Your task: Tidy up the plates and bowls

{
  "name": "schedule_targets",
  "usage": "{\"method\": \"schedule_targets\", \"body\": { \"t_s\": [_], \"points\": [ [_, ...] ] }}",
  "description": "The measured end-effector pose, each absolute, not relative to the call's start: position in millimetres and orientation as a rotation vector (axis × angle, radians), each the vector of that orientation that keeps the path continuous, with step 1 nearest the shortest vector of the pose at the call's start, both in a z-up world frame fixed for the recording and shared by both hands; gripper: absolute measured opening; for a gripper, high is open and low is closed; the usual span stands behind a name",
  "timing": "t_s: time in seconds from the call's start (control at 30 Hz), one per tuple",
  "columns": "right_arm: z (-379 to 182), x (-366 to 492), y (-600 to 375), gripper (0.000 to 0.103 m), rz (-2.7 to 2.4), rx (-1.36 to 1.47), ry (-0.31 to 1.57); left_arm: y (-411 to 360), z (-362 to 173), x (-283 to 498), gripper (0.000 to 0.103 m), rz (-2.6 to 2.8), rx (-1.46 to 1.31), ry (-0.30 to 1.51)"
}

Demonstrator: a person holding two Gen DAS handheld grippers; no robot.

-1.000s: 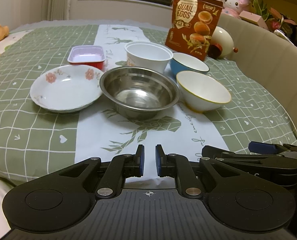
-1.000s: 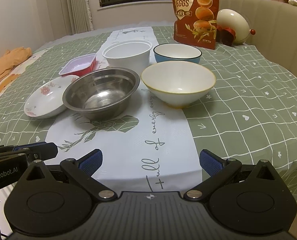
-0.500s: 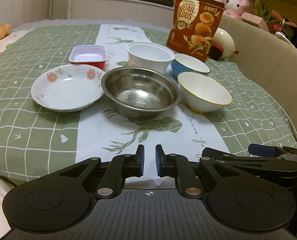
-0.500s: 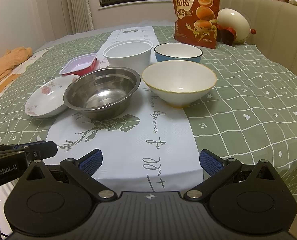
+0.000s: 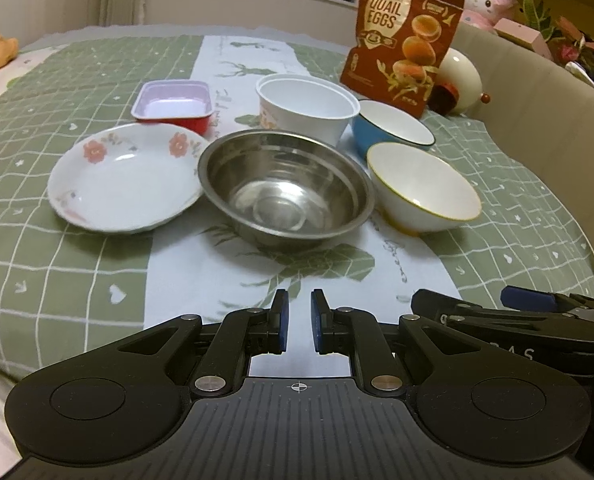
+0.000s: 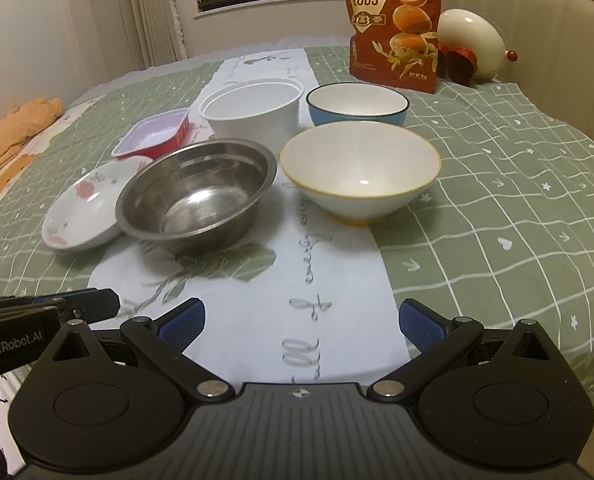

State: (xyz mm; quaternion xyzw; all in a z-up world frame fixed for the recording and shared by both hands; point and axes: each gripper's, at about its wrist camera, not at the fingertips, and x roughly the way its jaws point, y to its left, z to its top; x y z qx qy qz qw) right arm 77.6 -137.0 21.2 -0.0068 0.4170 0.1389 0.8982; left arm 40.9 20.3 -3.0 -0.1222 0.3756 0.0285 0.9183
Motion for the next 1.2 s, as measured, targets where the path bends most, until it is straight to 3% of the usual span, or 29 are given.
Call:
{"method": "schedule_targets", "body": {
  "t_s": [0.43, 0.8, 1.0, 1.2],
  "points": [
    [12, 157, -118, 0.103, 0.316, 0.114, 0.94, 104, -6, 121, 0.014, -0.038, -0.554, 0.796],
    [-9, 196, -72, 0.103, 0.34, 0.131, 1.014, 163, -15, 167, 0.014, 0.021, -0.535, 0.846],
    [-15, 203, -61, 0.095, 0.322, 0.105, 0.993, 172, -23, 182, 0.016, -0.017, -0.514, 0.859],
    [-16, 198, -46, 0.077, 0.356, 0.061, 0.985, 169, -29, 197, 0.016, -0.054, -0.491, 0.868]
  ]
}}
